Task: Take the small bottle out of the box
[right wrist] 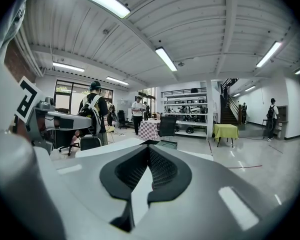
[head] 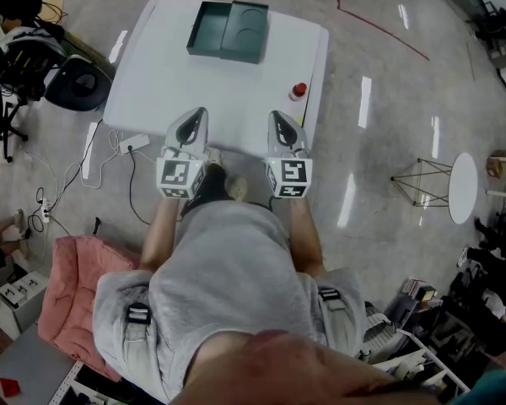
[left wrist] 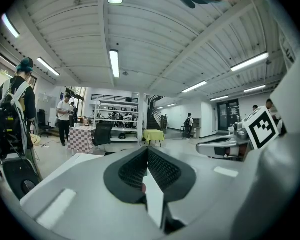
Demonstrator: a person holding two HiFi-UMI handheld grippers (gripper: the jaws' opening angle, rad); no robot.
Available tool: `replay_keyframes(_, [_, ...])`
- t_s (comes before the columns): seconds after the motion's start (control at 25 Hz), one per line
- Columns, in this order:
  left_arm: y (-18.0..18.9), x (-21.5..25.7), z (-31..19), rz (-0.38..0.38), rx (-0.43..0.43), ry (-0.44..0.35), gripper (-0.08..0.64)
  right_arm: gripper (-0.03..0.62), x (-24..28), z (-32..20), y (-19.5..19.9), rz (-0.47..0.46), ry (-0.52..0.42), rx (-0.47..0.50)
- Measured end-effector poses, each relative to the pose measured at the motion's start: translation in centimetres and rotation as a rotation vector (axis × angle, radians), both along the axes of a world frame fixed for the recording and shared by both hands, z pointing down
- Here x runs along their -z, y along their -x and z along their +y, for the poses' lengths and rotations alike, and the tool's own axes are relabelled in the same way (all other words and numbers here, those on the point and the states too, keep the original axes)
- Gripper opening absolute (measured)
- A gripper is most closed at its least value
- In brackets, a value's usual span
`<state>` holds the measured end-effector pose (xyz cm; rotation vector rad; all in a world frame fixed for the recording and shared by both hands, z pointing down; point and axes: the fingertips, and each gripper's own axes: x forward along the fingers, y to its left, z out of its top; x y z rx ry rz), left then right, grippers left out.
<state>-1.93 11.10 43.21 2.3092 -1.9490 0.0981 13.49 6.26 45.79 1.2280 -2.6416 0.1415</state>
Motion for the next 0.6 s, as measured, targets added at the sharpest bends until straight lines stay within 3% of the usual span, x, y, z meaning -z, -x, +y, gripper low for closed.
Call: replay_keyframes(0.6, [-0.9,-0.7,-0.3,-0.008,-0.005,0.004,0.011,0.003,-1.2,-0.2,-0.4,-0.008,0.013,0.004])
